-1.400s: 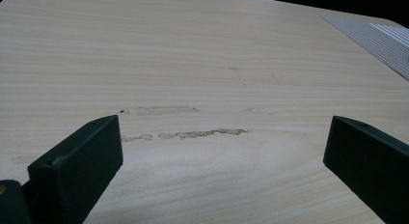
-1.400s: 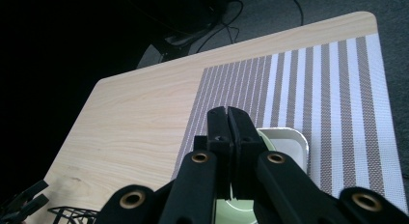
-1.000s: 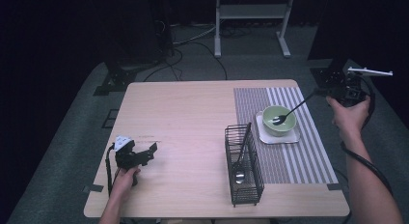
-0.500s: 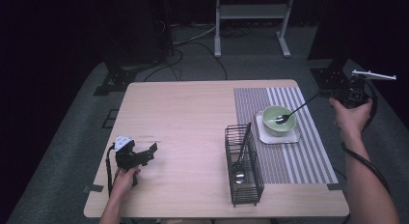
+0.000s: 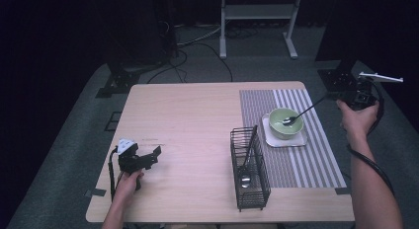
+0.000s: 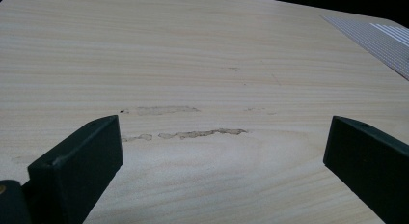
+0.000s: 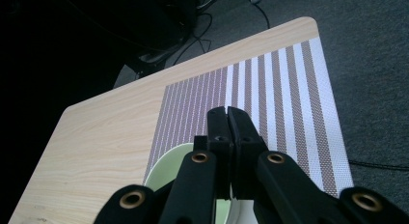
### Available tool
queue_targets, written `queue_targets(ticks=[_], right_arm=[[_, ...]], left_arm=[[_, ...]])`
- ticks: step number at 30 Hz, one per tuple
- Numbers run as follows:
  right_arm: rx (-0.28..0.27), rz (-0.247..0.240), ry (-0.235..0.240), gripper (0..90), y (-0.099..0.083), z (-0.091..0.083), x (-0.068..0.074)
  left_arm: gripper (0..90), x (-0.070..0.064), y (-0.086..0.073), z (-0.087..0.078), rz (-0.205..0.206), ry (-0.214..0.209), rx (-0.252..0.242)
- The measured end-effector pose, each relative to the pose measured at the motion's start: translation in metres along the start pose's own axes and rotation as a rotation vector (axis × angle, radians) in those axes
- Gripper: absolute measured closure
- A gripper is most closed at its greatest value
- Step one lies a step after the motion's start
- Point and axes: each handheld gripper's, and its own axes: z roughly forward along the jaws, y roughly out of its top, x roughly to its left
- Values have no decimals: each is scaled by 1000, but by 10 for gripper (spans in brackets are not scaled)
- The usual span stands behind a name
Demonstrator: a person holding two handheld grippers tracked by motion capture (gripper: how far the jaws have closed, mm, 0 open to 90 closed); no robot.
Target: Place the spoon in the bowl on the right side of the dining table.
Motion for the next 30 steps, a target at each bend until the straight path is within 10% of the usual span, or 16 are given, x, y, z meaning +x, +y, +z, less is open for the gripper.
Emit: queue_targets(ticks=[30], right_arm=[[-3,34,22,885,-13,32,-15]], left_arm=[[0,0,0,0,6,2,5]])
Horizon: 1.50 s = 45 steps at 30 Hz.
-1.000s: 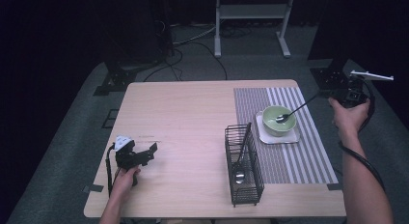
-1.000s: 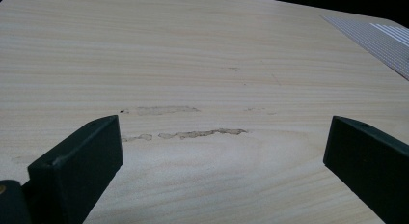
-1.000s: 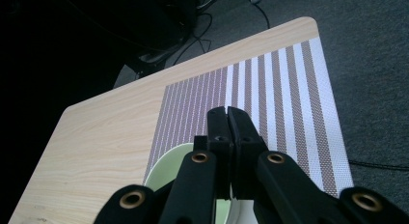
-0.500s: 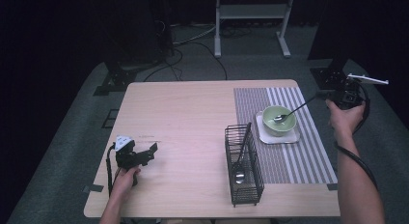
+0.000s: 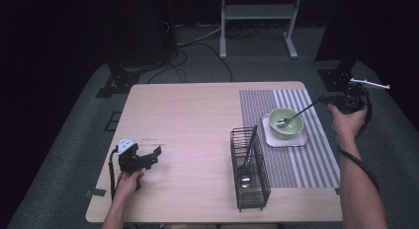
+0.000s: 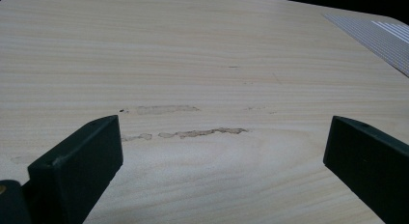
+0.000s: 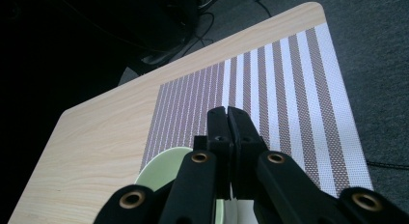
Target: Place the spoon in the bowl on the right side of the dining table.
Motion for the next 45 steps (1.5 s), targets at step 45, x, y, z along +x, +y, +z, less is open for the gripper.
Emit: queue_targets(ticks=[45], right_arm=[[40,70,56,792,-27,17,-23]], left_arm=[[0,0,0,0,1,0,3]])
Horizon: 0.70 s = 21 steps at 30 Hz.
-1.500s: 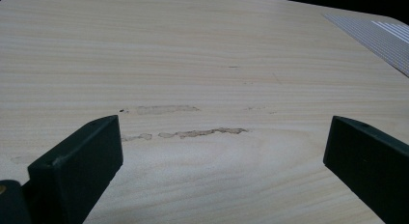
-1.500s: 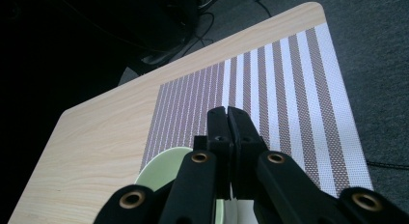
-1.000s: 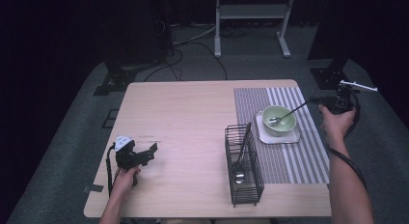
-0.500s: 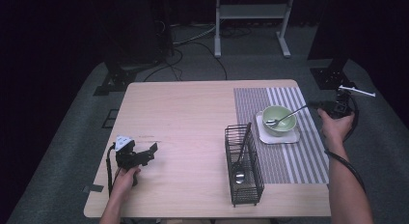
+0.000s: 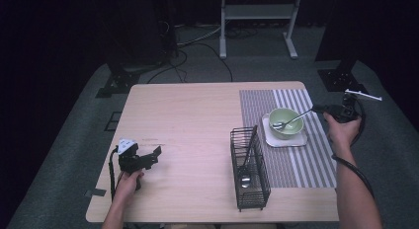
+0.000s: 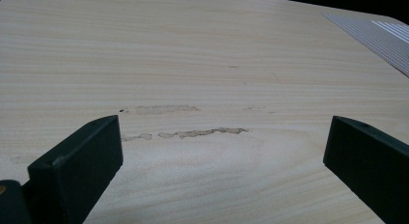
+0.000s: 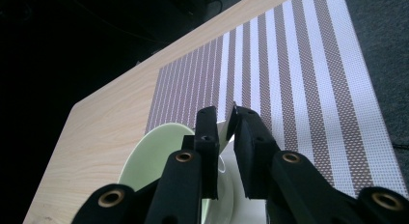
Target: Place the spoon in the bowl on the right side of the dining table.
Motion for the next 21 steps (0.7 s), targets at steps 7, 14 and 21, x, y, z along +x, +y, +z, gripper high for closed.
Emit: queue_targets(ticks=[7,14,21], right_arm=[[21,4,17,711,-2,-1,1],[29,0,25,610,-6,-5,2],[58,-24,33,552,-13,-4,6]], left_arm=[[0,0,0,0,1,0,-3],[0,-1,0,-1,5,-1,-4],[0,-1,0,-1,8,-3,-7]])
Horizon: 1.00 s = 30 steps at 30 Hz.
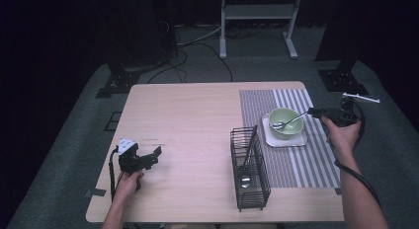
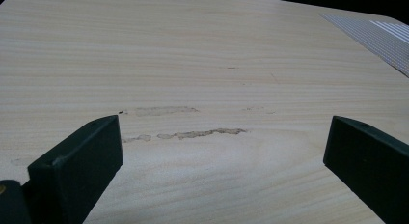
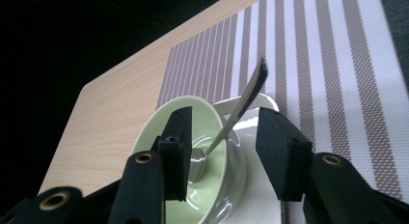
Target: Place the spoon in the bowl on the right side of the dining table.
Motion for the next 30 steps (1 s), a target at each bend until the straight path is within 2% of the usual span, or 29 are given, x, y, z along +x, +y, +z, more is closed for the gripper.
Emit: queue_targets(ticks=[14,30], right_arm=[[23,-30,25,502,-15,-4,4],[41,-45,31,434,-29,-13,-2]], left_arm=[[0,0,0,0,1,-2,0],[0,0,0,0,9,1,0]])
